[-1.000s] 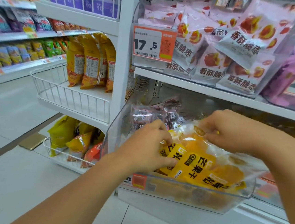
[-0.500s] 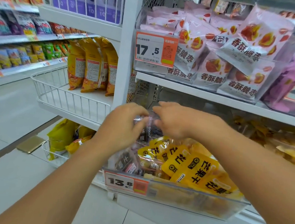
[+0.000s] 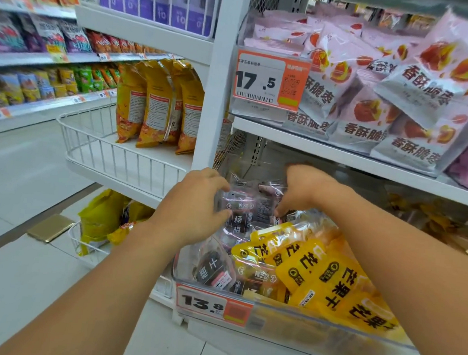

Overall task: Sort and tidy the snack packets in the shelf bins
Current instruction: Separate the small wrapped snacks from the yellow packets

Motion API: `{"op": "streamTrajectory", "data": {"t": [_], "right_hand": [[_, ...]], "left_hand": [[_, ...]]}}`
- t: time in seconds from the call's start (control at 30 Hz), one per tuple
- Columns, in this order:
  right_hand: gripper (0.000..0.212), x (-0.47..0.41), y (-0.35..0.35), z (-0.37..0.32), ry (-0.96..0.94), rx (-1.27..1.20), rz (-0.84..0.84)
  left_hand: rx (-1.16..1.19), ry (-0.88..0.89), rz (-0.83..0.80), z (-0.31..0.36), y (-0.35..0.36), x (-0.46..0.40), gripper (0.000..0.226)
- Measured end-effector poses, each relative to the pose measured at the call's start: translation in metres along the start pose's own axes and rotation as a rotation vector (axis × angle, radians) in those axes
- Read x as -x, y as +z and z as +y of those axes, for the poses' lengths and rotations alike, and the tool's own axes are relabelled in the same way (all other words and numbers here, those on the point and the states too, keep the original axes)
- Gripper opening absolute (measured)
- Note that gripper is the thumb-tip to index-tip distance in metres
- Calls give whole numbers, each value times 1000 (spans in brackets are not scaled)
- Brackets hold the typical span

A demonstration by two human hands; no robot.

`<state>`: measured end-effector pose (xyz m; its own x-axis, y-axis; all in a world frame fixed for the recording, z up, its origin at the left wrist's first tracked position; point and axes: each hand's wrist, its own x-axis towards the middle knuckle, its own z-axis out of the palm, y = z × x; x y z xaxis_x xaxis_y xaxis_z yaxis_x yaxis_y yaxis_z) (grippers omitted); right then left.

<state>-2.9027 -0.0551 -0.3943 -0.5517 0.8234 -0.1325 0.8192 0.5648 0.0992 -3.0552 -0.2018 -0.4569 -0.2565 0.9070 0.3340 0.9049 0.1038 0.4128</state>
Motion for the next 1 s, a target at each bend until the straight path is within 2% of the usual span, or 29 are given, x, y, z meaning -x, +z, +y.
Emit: {"op": "streamTrajectory", "data": {"t": [0.1, 0.17, 0.23, 0.33, 0.43, 0.5, 0.57, 0.6, 0.7, 0.8, 0.87, 0.93, 1.0], "right_hand": [[30, 0, 0, 3, -20, -60, 144], [22, 5, -1, 3, -63, -42, 250], [24, 16, 0, -1, -113, 25, 358], [34, 42, 3, -15, -230, 89, 506], [31, 64, 2, -29, -437, 28, 543], [36, 68, 5, -30, -482, -126, 485], [43, 62, 9, -23, -449, -378, 319], [49, 59, 10, -18, -419, -426, 211], [69, 42, 7, -8, -316, -218, -38], [54, 33, -3, -9, -263, -167, -89], [44, 29, -10, -9, -214, -184, -55], [36, 27, -16, -7, -136, -291, 58], [36, 24, -16, -7, -91, -494, 67]], "left_hand": [[-140, -10, -36, 3, -1, -4, 53], [-105, -38, -22, 3, 0, -6, 58], [26, -78, 25, 2, 2, -8, 66], [167, -106, 101, 0, 2, -9, 93], [180, 2, 136, 5, -4, -11, 107], [175, 100, 123, 4, -5, -11, 84], [93, 123, 65, 4, -1, -11, 48], [35, 112, 30, 5, 1, -10, 39], [-110, 108, -22, 7, 5, -10, 31], [-112, 77, -47, 8, 4, -10, 22], [21, 20, 36, 9, 3, -10, 15], [193, -78, 258, 10, -2, -13, 16], [362, -175, 498, 7, -13, -17, 18]]}}
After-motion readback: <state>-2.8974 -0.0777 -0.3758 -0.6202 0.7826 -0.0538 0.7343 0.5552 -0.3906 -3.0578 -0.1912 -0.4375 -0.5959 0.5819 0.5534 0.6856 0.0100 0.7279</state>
